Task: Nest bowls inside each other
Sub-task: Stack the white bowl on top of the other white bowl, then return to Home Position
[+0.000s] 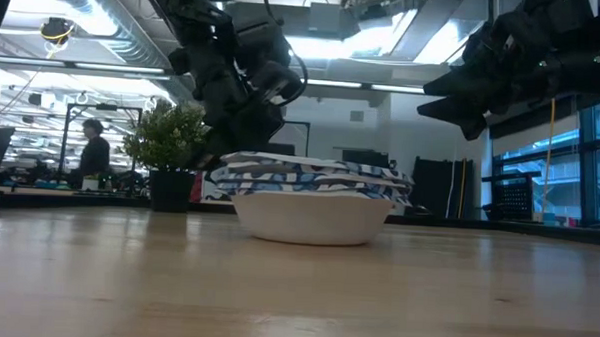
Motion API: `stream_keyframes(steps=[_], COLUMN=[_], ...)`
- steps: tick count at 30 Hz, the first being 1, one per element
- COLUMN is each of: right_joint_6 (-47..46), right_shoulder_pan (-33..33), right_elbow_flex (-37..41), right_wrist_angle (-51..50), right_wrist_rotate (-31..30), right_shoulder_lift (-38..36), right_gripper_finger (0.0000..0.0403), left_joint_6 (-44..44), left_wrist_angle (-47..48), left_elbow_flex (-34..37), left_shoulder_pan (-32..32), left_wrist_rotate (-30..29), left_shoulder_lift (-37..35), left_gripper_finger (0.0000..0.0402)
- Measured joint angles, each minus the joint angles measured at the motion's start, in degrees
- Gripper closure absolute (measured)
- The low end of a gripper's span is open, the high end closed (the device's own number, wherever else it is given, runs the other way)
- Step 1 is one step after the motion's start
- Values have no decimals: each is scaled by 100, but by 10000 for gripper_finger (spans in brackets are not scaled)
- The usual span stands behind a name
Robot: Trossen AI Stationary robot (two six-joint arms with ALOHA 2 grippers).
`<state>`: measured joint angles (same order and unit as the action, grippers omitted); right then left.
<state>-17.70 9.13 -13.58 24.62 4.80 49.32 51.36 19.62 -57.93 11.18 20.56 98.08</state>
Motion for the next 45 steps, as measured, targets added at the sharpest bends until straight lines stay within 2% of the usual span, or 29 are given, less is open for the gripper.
stream_keyframes(steps=[4, 12, 16, 23, 35, 41, 45], right_joint_6=[-1, -1, -1, -1, -1, -1, 1], right_shoulder_pan=[0, 0, 0, 0, 2, 2, 2], right_elbow_flex=[0, 0, 0, 0, -9, -9, -9], right_wrist_angle=[0, 0, 0, 100, 121, 126, 73], right_wrist_rotate=[0, 0, 9, 149, 289, 297, 297], right_shoulder_lift=[-2, 0, -2, -2, -73, -107, -227], right_gripper_finger=[194, 194, 194, 194, 194, 194, 194], left_joint_6=[-231, -671, -837, -937, -1007, -1281, -1658], left_wrist_angle=[-2, -7, -108, -739, -913, -864, -876], left_elbow_flex=[0, 0, 0, 2, 2, 2, 3], left_shoulder_pan=[0, -2, -5, -9, 80, 163, 170], left_wrist_rotate=[-7, -10, -171, -336, -355, -826, -1308], left_shoulder_lift=[0, -2, -2, -69, -376, -801, -1375], left_gripper_finger=[336, 246, 219, 217, 218, 218, 218])
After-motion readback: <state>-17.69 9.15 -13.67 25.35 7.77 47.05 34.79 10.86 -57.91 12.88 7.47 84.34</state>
